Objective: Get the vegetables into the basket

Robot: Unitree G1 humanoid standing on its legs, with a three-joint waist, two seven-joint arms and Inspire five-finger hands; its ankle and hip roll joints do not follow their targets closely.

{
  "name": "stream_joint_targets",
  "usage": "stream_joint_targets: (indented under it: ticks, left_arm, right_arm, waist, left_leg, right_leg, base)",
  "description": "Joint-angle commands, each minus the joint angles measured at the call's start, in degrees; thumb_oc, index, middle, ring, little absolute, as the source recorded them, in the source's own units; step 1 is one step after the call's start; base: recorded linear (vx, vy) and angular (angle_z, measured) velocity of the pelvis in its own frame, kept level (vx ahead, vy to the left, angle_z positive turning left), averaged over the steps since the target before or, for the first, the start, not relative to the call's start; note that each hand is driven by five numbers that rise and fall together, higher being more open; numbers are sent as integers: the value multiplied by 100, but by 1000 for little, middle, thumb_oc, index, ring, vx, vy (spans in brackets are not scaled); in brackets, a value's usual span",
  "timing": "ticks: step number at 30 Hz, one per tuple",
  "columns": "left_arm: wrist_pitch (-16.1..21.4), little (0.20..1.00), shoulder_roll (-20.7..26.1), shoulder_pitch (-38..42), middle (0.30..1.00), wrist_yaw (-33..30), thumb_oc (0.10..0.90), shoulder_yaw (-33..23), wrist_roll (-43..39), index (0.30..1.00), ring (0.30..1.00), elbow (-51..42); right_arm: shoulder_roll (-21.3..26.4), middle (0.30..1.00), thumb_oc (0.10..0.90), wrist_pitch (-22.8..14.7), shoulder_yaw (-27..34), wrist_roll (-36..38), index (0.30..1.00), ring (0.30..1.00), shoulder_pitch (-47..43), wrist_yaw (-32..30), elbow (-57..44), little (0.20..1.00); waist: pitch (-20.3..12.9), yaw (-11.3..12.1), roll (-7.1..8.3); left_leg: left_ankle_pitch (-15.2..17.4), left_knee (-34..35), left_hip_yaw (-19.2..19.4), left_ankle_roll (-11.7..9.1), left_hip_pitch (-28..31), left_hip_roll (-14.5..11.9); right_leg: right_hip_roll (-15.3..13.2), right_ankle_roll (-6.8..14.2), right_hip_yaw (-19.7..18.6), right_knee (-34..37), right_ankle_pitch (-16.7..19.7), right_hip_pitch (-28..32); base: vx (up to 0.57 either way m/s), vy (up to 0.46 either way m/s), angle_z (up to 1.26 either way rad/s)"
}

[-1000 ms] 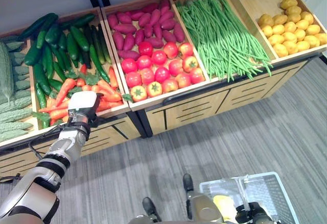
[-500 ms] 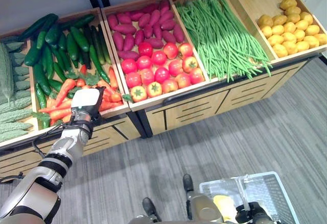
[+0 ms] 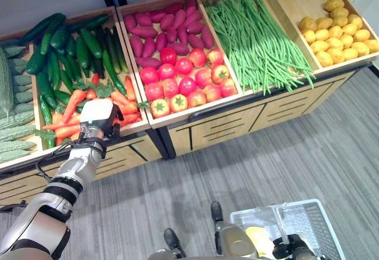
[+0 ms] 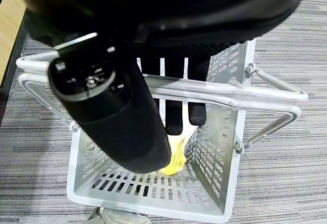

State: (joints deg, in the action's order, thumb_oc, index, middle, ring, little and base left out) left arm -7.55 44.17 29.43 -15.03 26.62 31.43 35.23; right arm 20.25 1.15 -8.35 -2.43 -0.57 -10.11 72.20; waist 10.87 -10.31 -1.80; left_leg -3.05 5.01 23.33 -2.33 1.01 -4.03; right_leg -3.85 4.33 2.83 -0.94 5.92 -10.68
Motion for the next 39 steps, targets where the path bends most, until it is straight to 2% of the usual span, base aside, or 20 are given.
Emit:
stream_joint_targets:
  ticks: [1,8,15,23,30,34,39]
  left_arm:
    - [-68,300,311,390,300,-296,400,-603,62,300,300,-71]
    - [-84,300,294,369,300,-321,400,-643,63,300,300,-62]
    - [-82,300,235,116,300,-468,400,-924,-15,300,300,-474]
    - [137,300,-82,-696,300,-696,400,-1722,-185,300,300,-1952]
    - [422,300,-375,-1221,300,-724,400,-2210,-427,300,300,-3065]
    - [634,300,-553,-1439,300,-677,400,-2366,-730,300,300,-3522]
    - [969,300,-998,-2102,300,-387,400,-2509,-1553,300,300,-4274]
  right_arm:
    - [-41,300,400,84,-309,-170,300,300,121,-107,241,300]
    - [-55,300,400,92,-316,-178,300,300,113,-108,238,300]
    - [-105,300,400,93,-300,-184,300,300,141,-129,236,300]
    - [-141,300,400,108,-190,-190,300,300,247,-92,152,300]
    - [-168,300,400,139,-116,-228,300,300,288,-31,83,300]
    - [-169,300,400,135,-84,-247,300,300,303,-1,62,300]
    - [-188,300,400,100,69,-159,300,300,330,-67,-31,300]
  waist:
    - [-313,27,396]
    - [-309,40,412]
    - [-303,76,425]
    - [-405,157,461]
    - [-522,207,501]
    - [-560,224,522]
    - [-605,239,548]
  left_leg:
    - [174,-1,-221,-220,236,38]
    - [182,-1,-222,-214,225,42]
    - [196,-1,-234,-216,247,39]
    - [246,-1,-338,-213,296,44]
    - [300,-1,-418,-176,349,69]
    - [321,-1,-448,-156,353,95]
    - [346,-1,-503,-82,353,181]
  right_leg:
    - [-503,700,-153,476,574,261]
    - [-494,700,-170,478,578,245]
    - [-504,692,-141,482,557,288]
    - [-532,687,-77,496,515,412]
    - [-574,685,-11,497,507,513]
    - [-595,693,-2,492,512,530]
    - [-667,731,2,445,537,545]
  base:
    - [0,0,0]
    - [0,0,0]
    - [0,0,0]
    - [7,0,3]
    - [-3,7,9]
    - [-3,7,1]
    - [-18,45,3]
